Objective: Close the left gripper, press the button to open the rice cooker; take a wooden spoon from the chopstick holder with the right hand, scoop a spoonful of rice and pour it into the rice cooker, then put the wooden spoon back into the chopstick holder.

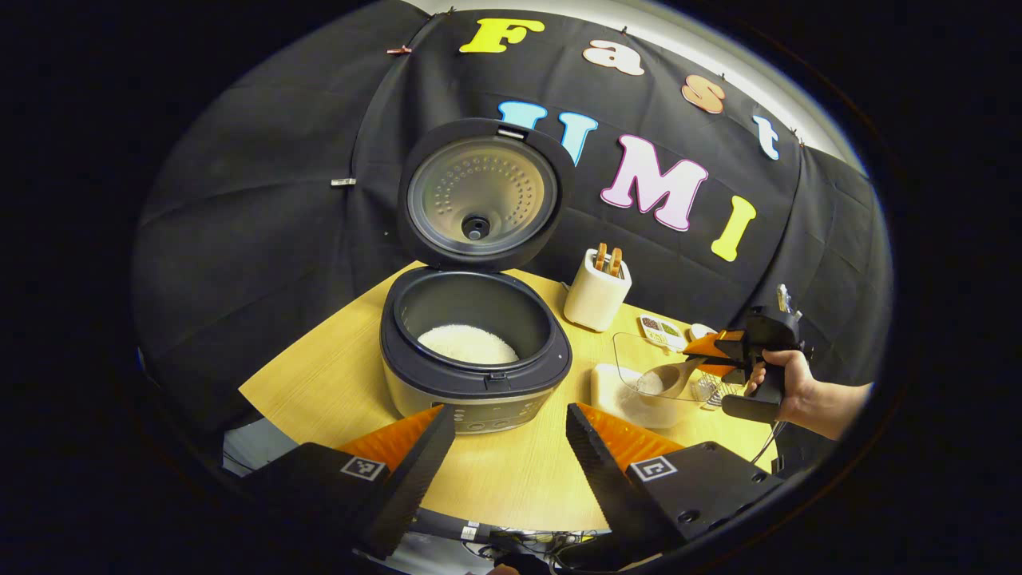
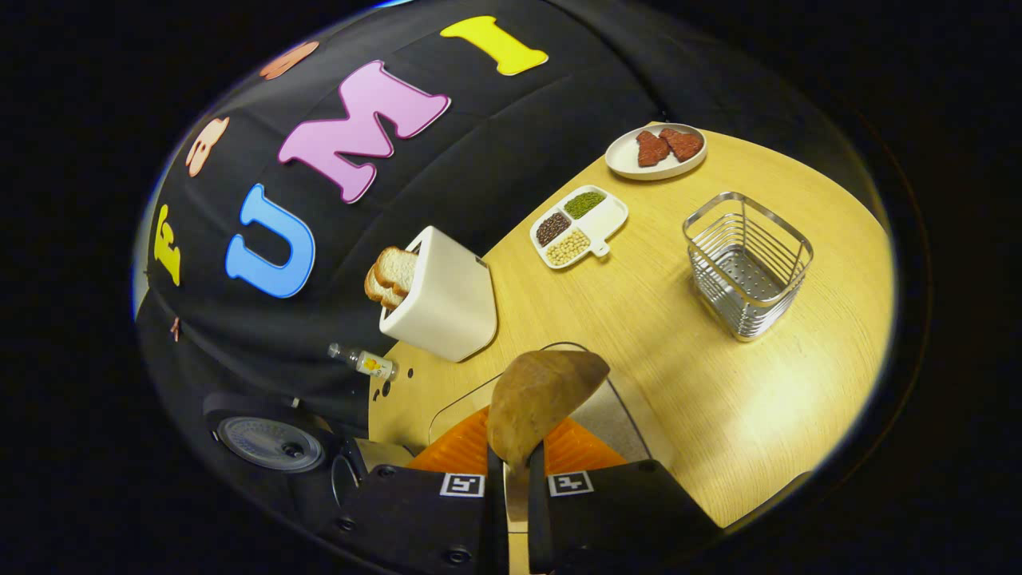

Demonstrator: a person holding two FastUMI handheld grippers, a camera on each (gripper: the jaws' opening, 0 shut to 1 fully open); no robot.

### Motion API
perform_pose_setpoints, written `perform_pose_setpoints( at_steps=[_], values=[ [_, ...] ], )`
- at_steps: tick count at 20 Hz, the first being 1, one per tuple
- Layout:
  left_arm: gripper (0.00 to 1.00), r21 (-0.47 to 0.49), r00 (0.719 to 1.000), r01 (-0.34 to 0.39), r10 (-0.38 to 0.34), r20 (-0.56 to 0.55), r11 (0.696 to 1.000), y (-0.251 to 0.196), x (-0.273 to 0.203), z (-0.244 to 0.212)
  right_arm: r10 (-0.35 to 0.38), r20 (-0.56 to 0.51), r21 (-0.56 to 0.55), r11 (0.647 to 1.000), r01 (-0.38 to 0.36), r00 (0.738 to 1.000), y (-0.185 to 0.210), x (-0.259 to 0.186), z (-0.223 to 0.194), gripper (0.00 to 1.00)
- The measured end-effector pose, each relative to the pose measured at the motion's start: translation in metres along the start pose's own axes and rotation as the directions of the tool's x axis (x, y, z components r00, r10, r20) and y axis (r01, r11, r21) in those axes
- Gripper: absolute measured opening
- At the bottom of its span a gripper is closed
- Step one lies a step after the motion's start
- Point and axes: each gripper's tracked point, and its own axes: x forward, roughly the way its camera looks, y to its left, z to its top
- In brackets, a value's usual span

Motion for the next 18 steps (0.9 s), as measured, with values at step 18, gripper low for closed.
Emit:
perform_pose_setpoints(
  at_steps=[18],
  values=[
    [0.95,-0.026,0.995,-0.037,0.039,0.097,0.999,0.031,-0.024,0.02,0.24,-0.006,0.271,0.935,-0.23,0.971,0.127,-0.04,0.004,0.14]
  ],
)
